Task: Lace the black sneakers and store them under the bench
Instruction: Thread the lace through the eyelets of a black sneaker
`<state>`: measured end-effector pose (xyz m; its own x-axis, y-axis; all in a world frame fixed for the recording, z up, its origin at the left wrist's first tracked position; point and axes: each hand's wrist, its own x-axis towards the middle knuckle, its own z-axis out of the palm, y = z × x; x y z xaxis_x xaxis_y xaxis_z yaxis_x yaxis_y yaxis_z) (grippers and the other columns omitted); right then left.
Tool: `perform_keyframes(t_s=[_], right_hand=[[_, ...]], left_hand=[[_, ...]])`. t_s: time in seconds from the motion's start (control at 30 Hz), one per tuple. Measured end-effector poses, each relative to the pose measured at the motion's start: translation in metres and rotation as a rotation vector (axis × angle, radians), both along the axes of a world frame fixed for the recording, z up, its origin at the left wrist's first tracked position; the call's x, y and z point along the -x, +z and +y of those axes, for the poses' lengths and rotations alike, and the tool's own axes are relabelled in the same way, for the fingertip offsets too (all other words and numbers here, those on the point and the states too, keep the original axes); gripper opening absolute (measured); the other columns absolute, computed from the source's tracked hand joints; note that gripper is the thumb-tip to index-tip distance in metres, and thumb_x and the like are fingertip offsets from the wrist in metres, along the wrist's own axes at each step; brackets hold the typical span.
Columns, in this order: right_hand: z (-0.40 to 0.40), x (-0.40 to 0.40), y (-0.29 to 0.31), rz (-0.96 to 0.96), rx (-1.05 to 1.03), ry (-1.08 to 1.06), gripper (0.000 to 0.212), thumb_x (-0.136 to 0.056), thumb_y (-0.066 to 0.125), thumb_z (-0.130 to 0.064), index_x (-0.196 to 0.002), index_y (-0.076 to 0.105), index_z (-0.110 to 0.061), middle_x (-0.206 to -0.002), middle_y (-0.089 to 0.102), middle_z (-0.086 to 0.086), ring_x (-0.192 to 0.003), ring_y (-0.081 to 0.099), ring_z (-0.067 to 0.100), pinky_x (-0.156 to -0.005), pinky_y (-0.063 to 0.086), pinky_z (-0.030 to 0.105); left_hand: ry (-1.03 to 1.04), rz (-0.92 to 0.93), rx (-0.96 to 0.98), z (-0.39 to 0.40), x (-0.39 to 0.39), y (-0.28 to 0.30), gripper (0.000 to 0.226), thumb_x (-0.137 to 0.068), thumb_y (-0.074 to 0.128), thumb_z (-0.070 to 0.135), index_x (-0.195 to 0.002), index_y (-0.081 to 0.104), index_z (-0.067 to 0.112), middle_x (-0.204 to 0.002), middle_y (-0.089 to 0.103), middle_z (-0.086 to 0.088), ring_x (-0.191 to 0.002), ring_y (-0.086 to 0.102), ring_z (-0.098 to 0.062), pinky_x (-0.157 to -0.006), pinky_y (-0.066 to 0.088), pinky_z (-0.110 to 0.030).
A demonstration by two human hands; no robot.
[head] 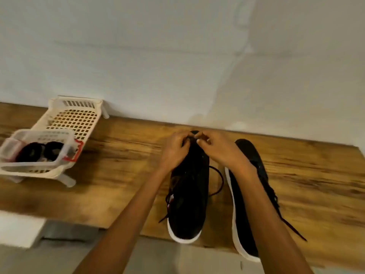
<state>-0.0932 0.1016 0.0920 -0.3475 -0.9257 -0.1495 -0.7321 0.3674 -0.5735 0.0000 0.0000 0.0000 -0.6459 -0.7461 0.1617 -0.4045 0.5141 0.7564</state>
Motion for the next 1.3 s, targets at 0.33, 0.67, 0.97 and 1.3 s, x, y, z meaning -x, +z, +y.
perform_keyframes(t_s=[0.33,0.67,0.97,1.3], right_hand=[[0.009,0.003,-0.004,0.258,-0.143,0.413,0.026,-0.099,0.045,-0.023,-0.119,0.062,-0.026,-0.088,0.052,-0.019,-0.083,0.051,-0.001,-0.073,0.036,0.008],[0.034,-0.037,0.0,0.296,-0.19,0.35,0.026,-0.097,0.049,-0.015,-0.119,0.06,-0.02,-0.084,0.058,-0.005,-0.085,0.06,0.015,-0.074,0.046,0.024],[0.059,-0.052,-0.023,0.363,0.156,0.088,0.022,-0.081,0.057,0.001,-0.101,0.063,-0.009,-0.108,0.064,0.01,-0.1,0.059,0.026,-0.079,0.047,0.033],[0.077,-0.064,-0.039,-0.375,0.732,-0.432,0.032,-0.096,0.051,-0.039,-0.099,0.056,-0.008,-0.08,0.064,0.01,-0.059,0.058,0.019,-0.055,0.05,0.033]], left_hand=[[-0.431,-0.446,0.2,-0.048,0.048,0.024,0.063,-0.05,0.036,0.061,-0.095,0.058,0.024,-0.099,0.066,-0.004,-0.087,0.063,-0.024,-0.079,0.052,-0.039],[-0.362,-0.422,0.147,-0.003,0.001,0.046,0.006,-0.088,0.051,0.013,-0.092,0.056,0.016,-0.088,0.063,-0.008,-0.069,0.058,-0.015,-0.068,0.052,-0.036],[-0.237,-0.221,-0.028,0.054,-0.066,0.059,0.023,-0.094,0.042,0.004,-0.107,0.061,0.005,-0.098,0.064,-0.019,-0.073,0.06,-0.022,-0.066,0.053,-0.032],[-0.078,-0.148,0.027,0.094,-0.085,0.045,0.029,-0.084,0.059,0.006,-0.111,0.068,0.011,-0.106,0.069,-0.013,-0.1,0.064,-0.026,-0.076,0.046,-0.026]])
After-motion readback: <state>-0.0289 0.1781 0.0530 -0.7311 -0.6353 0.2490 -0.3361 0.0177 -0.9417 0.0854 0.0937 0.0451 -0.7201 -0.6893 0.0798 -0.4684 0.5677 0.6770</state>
